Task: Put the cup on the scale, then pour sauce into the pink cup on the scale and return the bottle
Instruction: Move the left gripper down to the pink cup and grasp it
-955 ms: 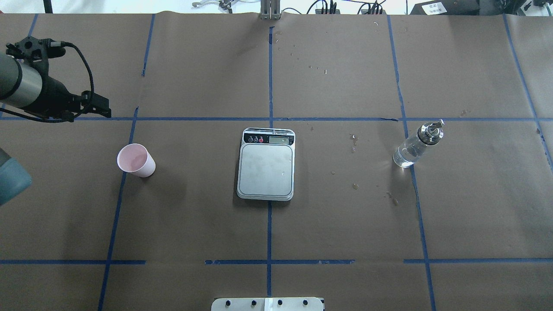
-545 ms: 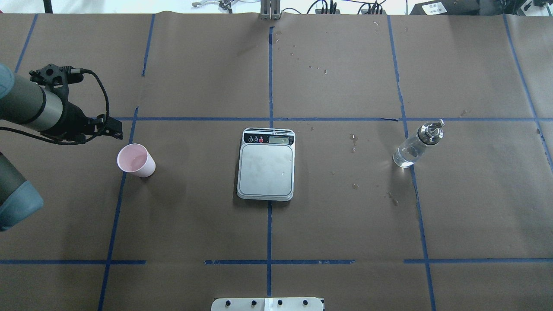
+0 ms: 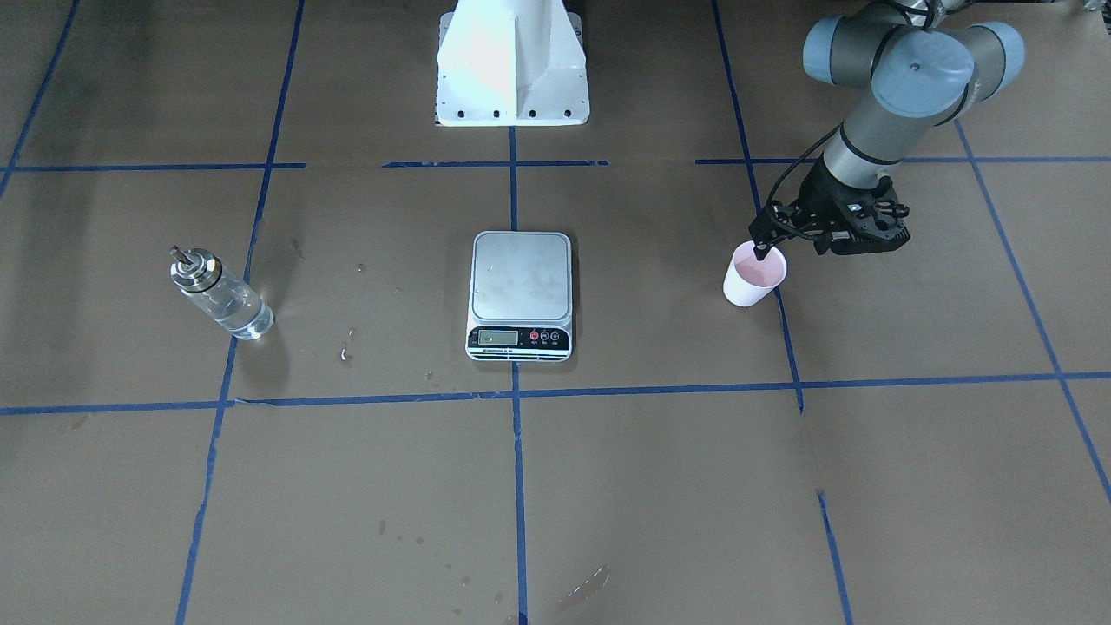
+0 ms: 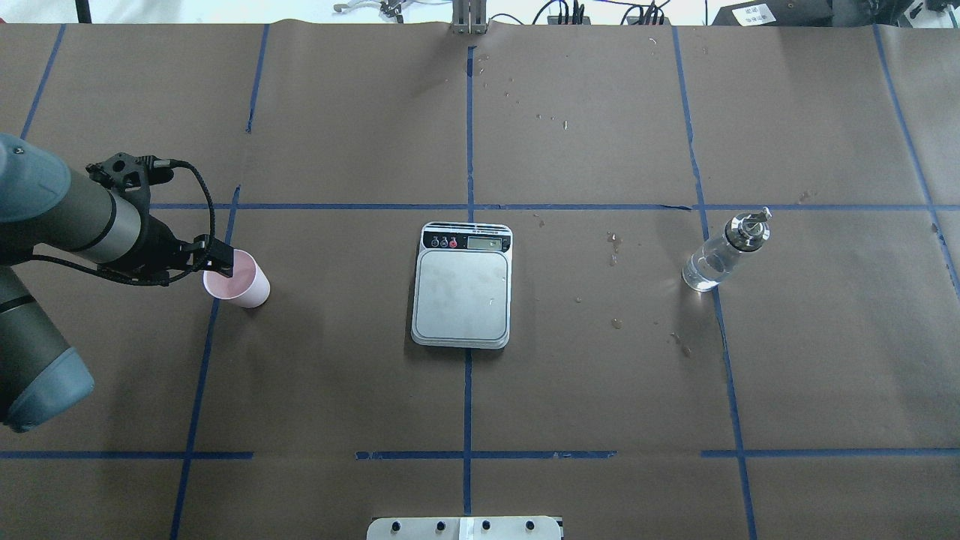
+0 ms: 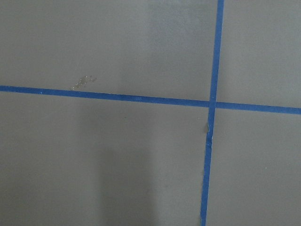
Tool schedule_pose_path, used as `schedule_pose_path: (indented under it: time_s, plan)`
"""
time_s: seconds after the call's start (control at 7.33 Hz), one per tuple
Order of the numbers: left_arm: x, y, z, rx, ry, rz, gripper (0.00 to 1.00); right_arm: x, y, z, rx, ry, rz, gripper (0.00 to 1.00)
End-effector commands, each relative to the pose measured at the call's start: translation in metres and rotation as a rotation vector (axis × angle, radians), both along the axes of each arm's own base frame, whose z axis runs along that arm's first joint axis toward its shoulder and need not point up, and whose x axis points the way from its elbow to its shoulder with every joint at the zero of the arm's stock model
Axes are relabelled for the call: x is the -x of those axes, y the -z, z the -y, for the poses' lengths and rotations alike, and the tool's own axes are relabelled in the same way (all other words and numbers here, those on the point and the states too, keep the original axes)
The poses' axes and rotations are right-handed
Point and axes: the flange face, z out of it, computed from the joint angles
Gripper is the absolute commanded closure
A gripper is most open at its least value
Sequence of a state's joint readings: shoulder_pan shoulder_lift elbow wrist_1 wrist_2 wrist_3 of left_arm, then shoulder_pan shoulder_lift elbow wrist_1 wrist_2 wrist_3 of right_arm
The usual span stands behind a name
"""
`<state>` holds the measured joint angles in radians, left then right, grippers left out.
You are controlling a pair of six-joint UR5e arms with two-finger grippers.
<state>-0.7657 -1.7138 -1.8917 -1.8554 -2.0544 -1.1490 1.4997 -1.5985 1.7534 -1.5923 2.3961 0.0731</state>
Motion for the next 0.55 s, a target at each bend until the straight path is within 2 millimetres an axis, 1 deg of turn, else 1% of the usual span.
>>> schedule_pose_path:
  time_s: [0.0, 0.14, 0.27, 0.41]
  plan:
    - [-0.0025, -0.0047, 0.0008, 0.008, -0.003, 0.007, 0.00, -0.0002, -0.0007, 0.0001, 0.001, 0.000, 0.000, 0.00]
    - [-0.0043, -0.0039, 0.0015, 0.007, -0.005, 0.007, 0.01, -0.0002, -0.0015, 0.0001, 0.002, 0.000, 0.000, 0.00]
    - [-0.0081, -0.0101, 0.0039, 0.014, -0.008, 0.016, 0.01, -0.0002, -0.0022, 0.0001, 0.004, 0.000, 0.000, 0.00]
    - [-0.0096, -0.0113, 0.0042, 0.015, -0.009, 0.017, 0.01, 0.0005, -0.0030, 0.0001, 0.005, 0.002, 0.000, 0.00]
